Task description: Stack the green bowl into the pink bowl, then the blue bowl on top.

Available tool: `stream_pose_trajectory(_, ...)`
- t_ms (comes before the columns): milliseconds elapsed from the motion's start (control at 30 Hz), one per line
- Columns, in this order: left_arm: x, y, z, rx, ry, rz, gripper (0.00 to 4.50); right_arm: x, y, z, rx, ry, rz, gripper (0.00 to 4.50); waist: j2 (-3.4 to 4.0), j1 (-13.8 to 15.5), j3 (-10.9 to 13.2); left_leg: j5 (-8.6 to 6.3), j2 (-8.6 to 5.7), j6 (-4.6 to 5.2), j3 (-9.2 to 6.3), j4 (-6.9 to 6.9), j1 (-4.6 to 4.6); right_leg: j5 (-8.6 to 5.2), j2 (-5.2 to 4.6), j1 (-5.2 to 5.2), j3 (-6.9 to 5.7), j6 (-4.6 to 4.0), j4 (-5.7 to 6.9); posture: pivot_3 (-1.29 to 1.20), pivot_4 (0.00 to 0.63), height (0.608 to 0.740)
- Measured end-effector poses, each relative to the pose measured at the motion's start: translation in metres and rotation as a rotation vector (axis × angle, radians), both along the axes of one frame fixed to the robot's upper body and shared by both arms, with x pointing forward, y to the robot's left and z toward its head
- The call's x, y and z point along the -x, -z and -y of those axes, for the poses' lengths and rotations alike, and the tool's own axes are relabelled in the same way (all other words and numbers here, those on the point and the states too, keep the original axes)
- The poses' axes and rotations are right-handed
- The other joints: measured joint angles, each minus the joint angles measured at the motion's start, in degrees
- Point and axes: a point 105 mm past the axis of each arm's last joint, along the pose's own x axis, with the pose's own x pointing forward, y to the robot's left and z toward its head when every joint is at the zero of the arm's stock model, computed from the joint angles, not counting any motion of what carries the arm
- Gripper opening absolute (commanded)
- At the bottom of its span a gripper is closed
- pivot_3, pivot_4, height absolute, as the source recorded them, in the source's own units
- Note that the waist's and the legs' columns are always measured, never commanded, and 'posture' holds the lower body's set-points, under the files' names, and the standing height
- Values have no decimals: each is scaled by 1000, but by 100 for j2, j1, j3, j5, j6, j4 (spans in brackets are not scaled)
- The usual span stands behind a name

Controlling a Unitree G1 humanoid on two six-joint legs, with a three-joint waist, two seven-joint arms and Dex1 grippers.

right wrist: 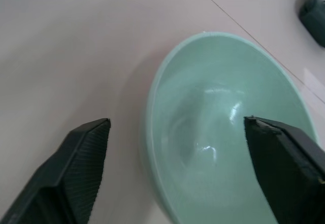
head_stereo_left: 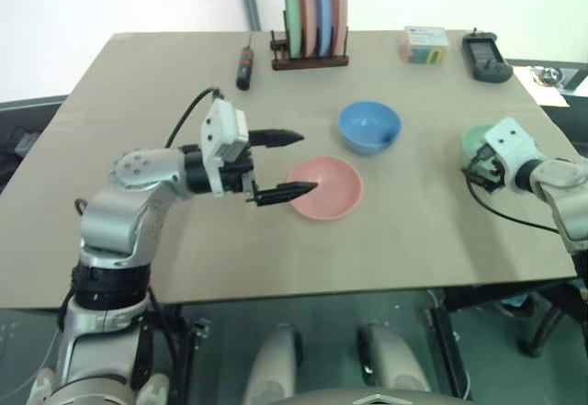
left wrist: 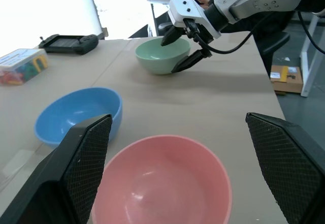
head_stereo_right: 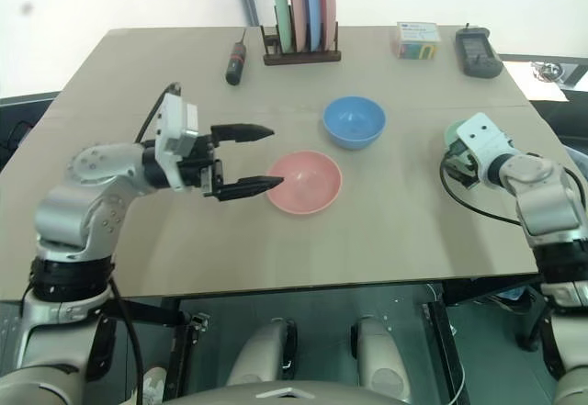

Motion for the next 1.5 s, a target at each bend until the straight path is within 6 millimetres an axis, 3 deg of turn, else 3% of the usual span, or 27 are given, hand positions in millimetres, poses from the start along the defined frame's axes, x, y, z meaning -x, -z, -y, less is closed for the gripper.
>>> stream_pose_trajectory(233, 9, -3, -6, 30, -41, 4, 4500, -4, 8, -7, 9, -50, -44, 105, 0, 1, 0, 0, 1, 0, 1, -5, 2, 0, 1, -2, 0, 0, 0, 0, 150, 740)
stream_pose_trajectory(467, 8, 2, -10, 45, -92, -6, 4500, -2, -3, -26, -1, -140, 1, 42, 1, 3, 1, 0, 1, 0, 1, -6, 2, 0, 1, -4, 0, -1, 1, 0, 150, 740)
stream_pose_trajectory(567, 5, 4, -15, 41, -133, 31, 4500, 10, -32, -74, -142, -337, 98, 42, 4, -25, 3, 0, 5, 0, 2, -12, 3, 0, 5, -9, 2, 0, 3, 0, 150, 740)
stream_pose_trajectory(667, 0, 14, -34, 38, -224, 35, 4500, 57, -65, -149, -298, -688, 142, 42, 5, -15, 2, 0, 15, 0, -10, -20, 2, -3, 15, -12, -6, -5, 6, 0, 150, 740)
stream_pose_trajectory(733, 1, 15, -42, 58, -252, 27, 4500, 75, -71, -170, -335, -788, 125, 42, 5, 1, 2, 0, 14, -1, -10, -19, 2, -3, 13, -11, -7, -5, 4, 0, 150, 740)
stream_pose_trajectory(867, 22, 20, -69, 128, -209, -35, 4500, 103, -62, -227, -337, -964, 54, 42, 1, 0, 0, 0, 13, -1, -3, -12, 3, -16, 6, -13, -7, -27, 6, 0, 150, 740)
stream_pose_trajectory(967, 37, 23, -86, 89, -146, -96, 4500, 104, -54, -245, -314, -1002, 29, 42, -1, 9, -1, 0, 12, -1, -2, -12, 2, -17, 4, -16, -9, -29, 6, 0, 150, 740)
stream_pose_trajectory(1100, 49, 25, -104, 36, -107, -152, 4500, 94, -42, -250, -292, -985, -8, 42, -1, 18, 0, 0, 10, -1, 1, -12, -2, -17, -2, -19, -10, -30, 5, 0, 150, 740)
stream_pose_trajectory(1167, 53, 22, -112, 16, -98, -162, 4500, 85, -35, -252, -295, -967, -31, 773, -1, 14, 0, 0, 11, -1, 2, -15, -4, -17, -2, -24, -10, -31, 6, 0, 150, 740)
stream_pose_trajectory(1200, 53, 21, -113, 14, -100, -160, 4500, 84, -34, -252, -296, -966, -37, 913, -1, 14, 0, 0, 11, -1, 2, -16, -4, -18, -2, -24, -10, -31, 6, 0, 150, 740)
stream_pose_trajectory(1233, 54, 20, -114, 14, -102, -157, 4500, 85, -32, -254, -306, -978, -50, 1461, -1, 11, 0, 0, 11, -1, 2, -20, -3, -19, -2, -25, -10, -33, 6, 0, 150, 740)
stream_pose_trajectory(1333, 56, 24, -115, 12, -109, -173, 4500, 91, -32, -258, -334, -1016, -79, 2504, -1, 1, 0, 0, 12, -1, 4, -26, -5, -21, -2, -31, -10, -37, 9, 0, 150, 740)
stream_pose_trajectory(1433, 59, 30, -114, 18, -121, -186, 4500, 95, -50, -253, -436, -1034, -73, 3832, -2, 6, 1, 0, 13, -1, 4, -28, -10, -21, -2, -37, -11, -37, 11, 0, 150, 740)
stream_pose_trajectory(1467, 59, 30, -114, 18, -122, -186, 4500, 95, -56, -251, -466, -1033, -61, 4127, -2, 7, 1, 0, 13, -1, 3, -28, -10, -21, -2, -36, -11, -37, 11, 0, 150, 740)
stream_pose_trajectory(1500, 60, 30, -113, 20, -121, -183, 4500, 95, -71, -245, -556, -1029, -32, 4127, -2, 10, 1, 0, 13, -1, 3, -28, -10, -21, -2, -36, -11, -37, 11, 0, 150, 740)
